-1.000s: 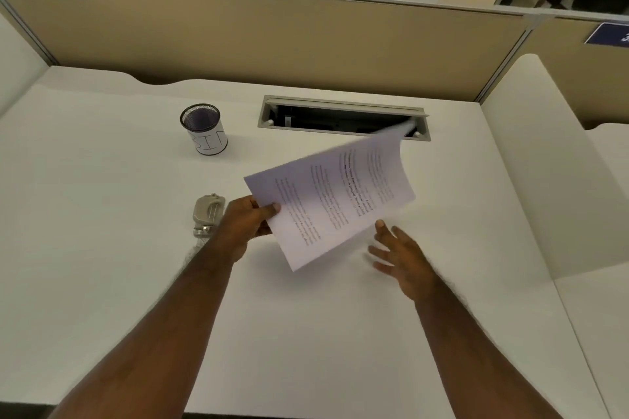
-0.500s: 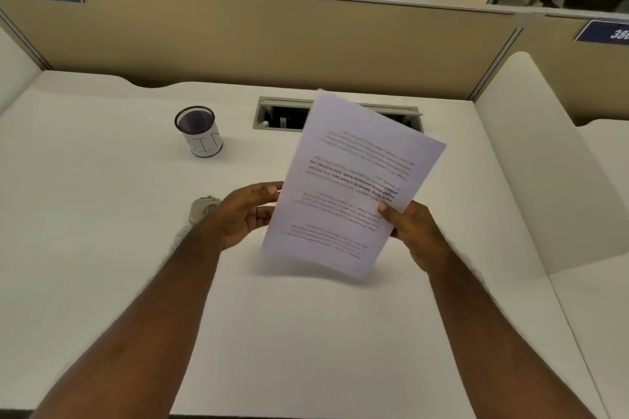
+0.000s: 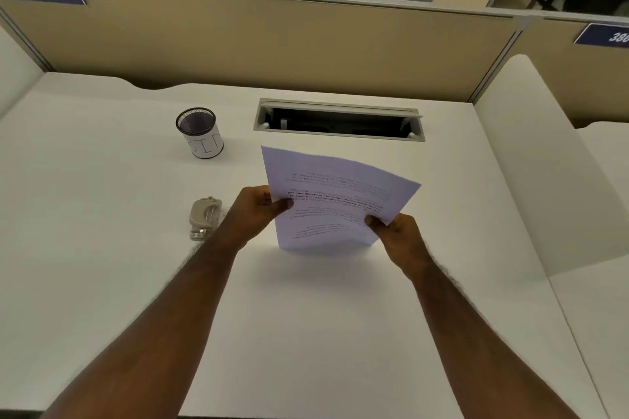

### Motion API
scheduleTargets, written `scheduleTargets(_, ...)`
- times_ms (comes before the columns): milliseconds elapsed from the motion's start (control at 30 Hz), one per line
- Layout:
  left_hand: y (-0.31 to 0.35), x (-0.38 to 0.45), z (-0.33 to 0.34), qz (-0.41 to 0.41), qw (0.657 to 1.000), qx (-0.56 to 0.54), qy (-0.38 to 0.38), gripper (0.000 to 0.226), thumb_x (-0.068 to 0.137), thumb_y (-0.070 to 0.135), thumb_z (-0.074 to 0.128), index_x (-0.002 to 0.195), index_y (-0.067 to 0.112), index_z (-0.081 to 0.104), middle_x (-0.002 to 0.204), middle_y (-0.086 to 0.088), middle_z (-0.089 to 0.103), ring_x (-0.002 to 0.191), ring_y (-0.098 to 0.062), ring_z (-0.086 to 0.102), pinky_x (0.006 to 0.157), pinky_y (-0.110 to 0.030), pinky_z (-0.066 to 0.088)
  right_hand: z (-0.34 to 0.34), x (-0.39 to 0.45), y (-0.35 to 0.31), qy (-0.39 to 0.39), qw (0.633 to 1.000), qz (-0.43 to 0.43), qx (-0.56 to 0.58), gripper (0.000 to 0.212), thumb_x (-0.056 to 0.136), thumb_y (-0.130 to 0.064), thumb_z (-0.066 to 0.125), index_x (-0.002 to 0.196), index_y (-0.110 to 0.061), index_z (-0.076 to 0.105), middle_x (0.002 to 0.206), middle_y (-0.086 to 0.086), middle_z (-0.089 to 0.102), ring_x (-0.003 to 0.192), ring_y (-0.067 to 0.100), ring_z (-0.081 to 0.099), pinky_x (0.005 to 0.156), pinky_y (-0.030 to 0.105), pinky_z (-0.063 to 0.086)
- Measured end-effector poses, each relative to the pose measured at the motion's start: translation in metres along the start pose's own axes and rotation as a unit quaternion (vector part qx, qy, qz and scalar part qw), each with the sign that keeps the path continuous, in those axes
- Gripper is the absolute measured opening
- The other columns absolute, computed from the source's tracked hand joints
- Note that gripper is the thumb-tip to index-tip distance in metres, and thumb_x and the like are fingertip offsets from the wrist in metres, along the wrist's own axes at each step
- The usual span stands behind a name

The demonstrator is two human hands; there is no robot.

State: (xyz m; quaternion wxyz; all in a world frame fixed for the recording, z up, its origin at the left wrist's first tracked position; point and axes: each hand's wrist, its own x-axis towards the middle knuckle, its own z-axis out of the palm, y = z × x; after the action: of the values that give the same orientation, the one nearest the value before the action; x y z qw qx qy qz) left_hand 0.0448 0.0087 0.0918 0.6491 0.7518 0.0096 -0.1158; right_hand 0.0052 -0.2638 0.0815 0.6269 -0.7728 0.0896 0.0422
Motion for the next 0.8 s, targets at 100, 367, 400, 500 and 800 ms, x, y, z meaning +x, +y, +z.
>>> scheduleTargets(100, 0.004, -0.001, 0.001, 0.012, 0.999, 0.027, 0.02, 0.021, 0.086, 0.017, 0.071, 0.107, 0.02, 0.073, 0.107, 0.004, 0.075, 0.098, -0.016, 0.072, 0.093, -0.039, 0.056, 0.001, -0.001, -0.001, 0.014, 1.0, -0.006, 0.0, 0.012, 0.091, -0.018, 0.065, 0.102, -0.018, 0.069, 0.094, -0.005, 0.072, 0.091, 0.015, 0.069, 0.082, 0.029, 0.055)
scheduleTargets(367, -0.001, 0.001, 0.004, 0.011, 0.997, 0.064, 0.042, 0.026, 0.086, 0.017, 0.071, 0.111, 0.011, 0.072, 0.108, -0.004, 0.074, 0.099, -0.021, 0.071, 0.094, -0.041, 0.055, 0.001, 0.0, -0.002, 0.014, 1.0, 0.005, -0.004, 0.014, 0.091, -0.017, 0.064, 0.105, -0.019, 0.067, 0.093, -0.014, 0.07, 0.091, 0.014, 0.067, 0.078, 0.018, 0.055)
scheduleTargets(400, -0.002, 0.001, 0.004, 0.005, 0.997, 0.057, 0.046, 0.024, 0.086, 0.017, 0.071, 0.109, 0.011, 0.073, 0.106, -0.005, 0.075, 0.098, -0.022, 0.071, 0.093, -0.042, 0.055, 0.001, 0.0, -0.002, 0.018, 1.0, 0.007, 0.0, 0.015, 0.091, -0.017, 0.064, 0.106, -0.019, 0.067, 0.094, -0.013, 0.07, 0.092, 0.015, 0.067, 0.078, 0.017, 0.055)
scheduleTargets(500, 0.0, 0.002, 0.004, -0.022, 0.997, -0.008, 0.07, 0.013, 0.086, 0.014, 0.07, 0.099, 0.018, 0.073, 0.098, -0.004, 0.075, 0.092, -0.024, 0.072, 0.087, -0.046, 0.058, 0.002, 0.002, 0.003, 0.08, 0.997, 0.023, -0.002, 0.044, 0.087, -0.023, 0.069, 0.13, -0.019, 0.056, 0.123, -0.005, 0.065, 0.111, 0.018, 0.061, 0.087, 0.022, 0.05)
scheduleTargets(800, -0.019, -0.008, 0.02, -0.146, 0.939, -0.306, 0.063, 0.025, 0.089, 0.003, 0.061, 0.114, 0.007, 0.064, 0.11, -0.009, 0.072, 0.092, -0.021, 0.073, 0.075, -0.033, 0.061, 0.019, -0.018, 0.03, -0.062, 0.936, 0.193, 0.287, 0.041, 0.091, -0.017, 0.059, 0.131, -0.014, 0.052, 0.127, 0.01, 0.065, 0.106, 0.023, 0.067, 0.087, 0.04, 0.057)
